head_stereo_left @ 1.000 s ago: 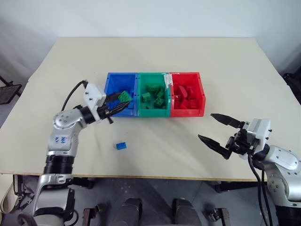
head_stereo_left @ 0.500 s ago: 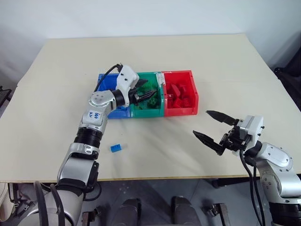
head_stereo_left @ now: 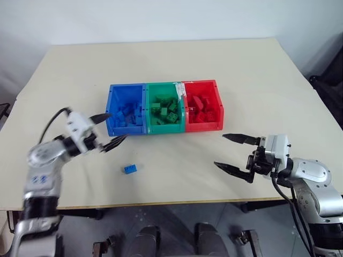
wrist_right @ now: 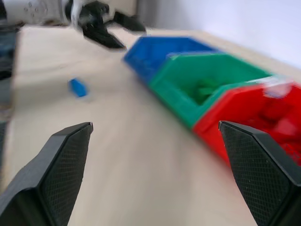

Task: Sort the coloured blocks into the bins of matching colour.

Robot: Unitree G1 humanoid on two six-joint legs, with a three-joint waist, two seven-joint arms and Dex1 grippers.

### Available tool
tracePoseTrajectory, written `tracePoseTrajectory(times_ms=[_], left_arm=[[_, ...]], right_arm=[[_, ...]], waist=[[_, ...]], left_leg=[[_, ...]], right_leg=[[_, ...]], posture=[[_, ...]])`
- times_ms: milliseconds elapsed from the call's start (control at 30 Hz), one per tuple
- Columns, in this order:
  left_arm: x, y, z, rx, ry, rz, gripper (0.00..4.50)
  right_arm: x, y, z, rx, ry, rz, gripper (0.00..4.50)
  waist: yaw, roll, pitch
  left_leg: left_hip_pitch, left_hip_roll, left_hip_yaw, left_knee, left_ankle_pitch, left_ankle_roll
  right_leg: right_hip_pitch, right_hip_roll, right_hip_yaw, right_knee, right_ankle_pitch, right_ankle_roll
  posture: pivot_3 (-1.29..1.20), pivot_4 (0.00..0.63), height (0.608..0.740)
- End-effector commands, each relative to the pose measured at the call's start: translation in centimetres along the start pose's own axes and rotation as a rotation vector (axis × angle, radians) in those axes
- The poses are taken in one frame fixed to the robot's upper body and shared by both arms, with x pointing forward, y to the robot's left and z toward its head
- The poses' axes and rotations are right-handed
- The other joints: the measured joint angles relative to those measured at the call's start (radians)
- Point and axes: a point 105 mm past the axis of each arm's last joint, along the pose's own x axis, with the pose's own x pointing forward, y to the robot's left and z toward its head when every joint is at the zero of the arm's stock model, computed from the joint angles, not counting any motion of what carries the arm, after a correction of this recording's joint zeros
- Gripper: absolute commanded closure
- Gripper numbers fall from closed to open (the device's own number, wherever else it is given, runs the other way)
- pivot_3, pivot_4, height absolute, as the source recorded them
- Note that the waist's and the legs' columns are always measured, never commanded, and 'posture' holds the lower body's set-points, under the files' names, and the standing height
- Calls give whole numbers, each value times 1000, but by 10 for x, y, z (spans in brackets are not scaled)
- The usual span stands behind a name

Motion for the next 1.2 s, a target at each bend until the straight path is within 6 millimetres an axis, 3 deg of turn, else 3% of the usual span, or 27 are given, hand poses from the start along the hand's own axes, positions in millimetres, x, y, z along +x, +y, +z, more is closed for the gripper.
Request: tracePoseTrajectory(times_ms=[33,167,300,433,533,600,967,1067,1200], left_arm=[[-39,11,12,32,-6,95,32],[-73,6,-2,-18,81,118,32],[-70,1,-1,-17,97,89,32],[-51,-15,7,-25,95,-6,32],[-22,-57,2,47,224,-259,32],[-13,-79,-8,11,313,-363,32],[28,-85,-23,11,405,-391,32],[26,-90,-23,4,423,-447,673],[18,-83,-27,10,464,-449,1949]], right_arm=[[5,3,5,-5,-19,70,0],[9,4,3,-14,-14,136,0],[10,-1,3,-20,-11,148,0],[7,-3,3,-24,-1,152,0],[-8,-3,0,-25,45,140,0],[-15,-3,-2,-25,72,127,0],[-24,8,-6,-2,98,85,0],[-26,8,-5,-3,103,68,0],[-27,9,-5,-4,106,58,0]], waist=[[2,0,0],[20,0,0],[38,0,0],[38,0,0],[40,0,0],[41,0,0],[16,0,0],[16,0,0],[16,0,0]], left_leg=[[0,0,0,0,0,0],[1,0,0,1,0,0],[1,0,-1,1,-1,0],[2,1,0,0,-2,-1],[2,1,0,0,-2,-1],[2,0,0,0,-2,0],[2,1,3,0,-4,-2],[2,1,3,0,-4,-2],[2,3,3,0,-4,-2]], right_leg=[[0,0,0,0,0,0],[1,0,-1,0,0,-1],[4,0,-1,-2,0,-1],[3,0,-1,-2,1,-2],[2,0,-1,-2,1,-2],[3,0,-1,-2,1,-2],[1,4,-1,-1,0,-4],[1,4,-1,-1,0,-4],[1,4,-1,-1,0,-4]], posture=[[0,150,740],[0,150,740],[0,150,740],[0,150,740],[0,150,740],[0,150,740],[0,150,740],[0,150,740],[0,150,740]])
